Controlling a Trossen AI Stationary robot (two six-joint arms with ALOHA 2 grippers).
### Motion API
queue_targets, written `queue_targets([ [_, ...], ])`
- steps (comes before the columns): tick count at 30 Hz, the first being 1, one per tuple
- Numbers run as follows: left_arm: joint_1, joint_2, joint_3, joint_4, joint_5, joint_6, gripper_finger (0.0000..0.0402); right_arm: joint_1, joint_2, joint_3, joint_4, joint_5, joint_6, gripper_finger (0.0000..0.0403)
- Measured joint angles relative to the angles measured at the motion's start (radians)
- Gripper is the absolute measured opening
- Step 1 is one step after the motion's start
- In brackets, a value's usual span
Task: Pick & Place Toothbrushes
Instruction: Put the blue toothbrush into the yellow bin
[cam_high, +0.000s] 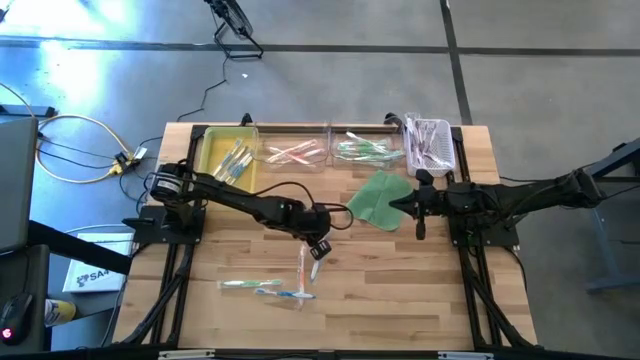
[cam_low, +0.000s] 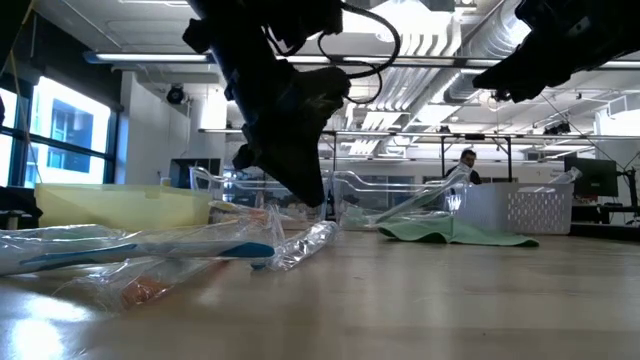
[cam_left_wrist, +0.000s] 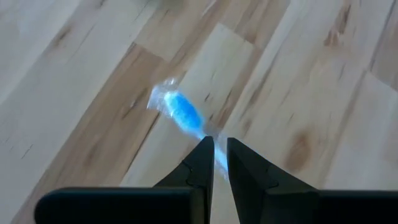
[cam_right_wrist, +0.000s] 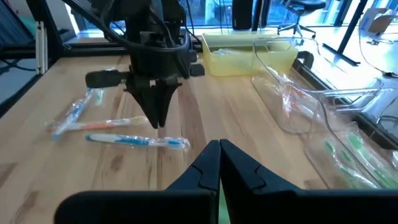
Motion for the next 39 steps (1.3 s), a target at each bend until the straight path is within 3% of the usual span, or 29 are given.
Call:
queue_targets([
  [10, 0.000, 0.020, -0.002, 0.201, -0.011, 0.194, 0.0042, 0.000, 0.000, 0.000, -0.010, 0.000, -0.026, 0.0002],
  [14, 0.000, 0.020, 0.005, 0.260, 0.002, 0.079, 0.0024, 0.000, 0.000, 0.000, -0.010, 0.000, -0.026, 0.0002],
  [18, -0.015, 0.020, 0.079, 0.175, -0.018, 0.069, 0.0004, 0.000, 0.000, 0.000, -0.011, 0.000, -0.026, 0.0002],
  [24, -0.041, 0.038, 0.221, -0.199, -0.109, 0.005, 0.0001, 0.000, 0.000, 0.000, -0.019, 0.000, -0.026, 0.0002],
  [28, -0.040, 0.063, 0.249, -0.308, -0.105, -0.087, 0.0001, 0.000, 0.000, 0.000, -0.018, 0.000, -0.026, 0.0002],
  [39, -0.039, 0.076, 0.249, -0.289, -0.089, -0.031, 0.0017, 0.000, 0.000, 0.000, -0.027, 0.001, -0.023, 0.0002],
])
